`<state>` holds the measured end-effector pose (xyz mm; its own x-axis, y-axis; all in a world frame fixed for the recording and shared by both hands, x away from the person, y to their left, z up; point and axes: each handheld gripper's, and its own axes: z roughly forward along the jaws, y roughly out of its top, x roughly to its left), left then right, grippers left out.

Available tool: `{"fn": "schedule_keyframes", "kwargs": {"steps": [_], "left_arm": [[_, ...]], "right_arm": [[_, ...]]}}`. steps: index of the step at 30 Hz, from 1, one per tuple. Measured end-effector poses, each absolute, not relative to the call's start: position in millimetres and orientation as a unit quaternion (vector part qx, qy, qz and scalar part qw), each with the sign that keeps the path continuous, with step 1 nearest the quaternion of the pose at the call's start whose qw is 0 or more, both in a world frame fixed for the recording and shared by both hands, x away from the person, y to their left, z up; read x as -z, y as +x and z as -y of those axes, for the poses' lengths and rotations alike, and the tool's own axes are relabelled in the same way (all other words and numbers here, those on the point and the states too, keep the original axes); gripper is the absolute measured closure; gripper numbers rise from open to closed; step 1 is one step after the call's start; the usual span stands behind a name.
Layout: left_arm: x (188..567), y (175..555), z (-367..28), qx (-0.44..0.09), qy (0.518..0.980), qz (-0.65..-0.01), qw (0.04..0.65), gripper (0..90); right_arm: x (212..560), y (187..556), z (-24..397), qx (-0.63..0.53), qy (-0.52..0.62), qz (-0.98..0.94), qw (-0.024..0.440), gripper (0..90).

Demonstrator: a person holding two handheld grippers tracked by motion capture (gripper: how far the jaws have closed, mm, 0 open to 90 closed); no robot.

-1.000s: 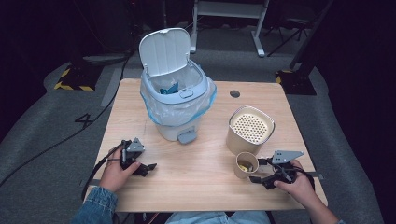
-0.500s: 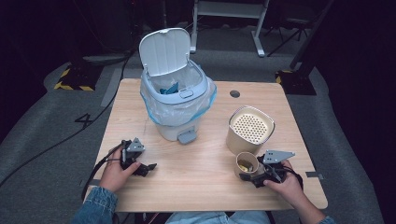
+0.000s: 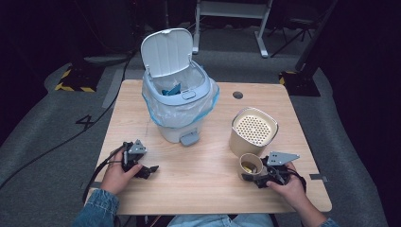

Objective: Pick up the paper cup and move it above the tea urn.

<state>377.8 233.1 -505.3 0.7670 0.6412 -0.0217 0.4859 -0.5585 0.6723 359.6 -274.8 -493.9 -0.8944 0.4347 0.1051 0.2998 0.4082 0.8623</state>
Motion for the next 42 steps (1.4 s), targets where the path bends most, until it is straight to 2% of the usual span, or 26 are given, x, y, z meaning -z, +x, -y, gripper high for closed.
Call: {"fn": "schedule_keyframes", "kwargs": {"steps": [15, 29, 42], "left_arm": [[505.3, 377.9, -233.1, -0.113, 0.875, -0.322, 0.342, 4.4], [505.3, 378.1, -233.1, -0.114, 0.875, -0.322, 0.342, 4.3], [505.3, 378.3, -233.3, -0.114, 0.875, -0.323, 0.342, 4.3]], "right_arm": [[455.1, 350.9, 295.4, -0.489, 0.222, -0.841, 0.071, 29.5], [411.6, 346.3, 317.2, -0.476, 0.221, -0.845, 0.109, 29.8], [381.2, 356.0, 326.0, -0.477, 0.230, -0.840, 0.120, 29.8]]}}
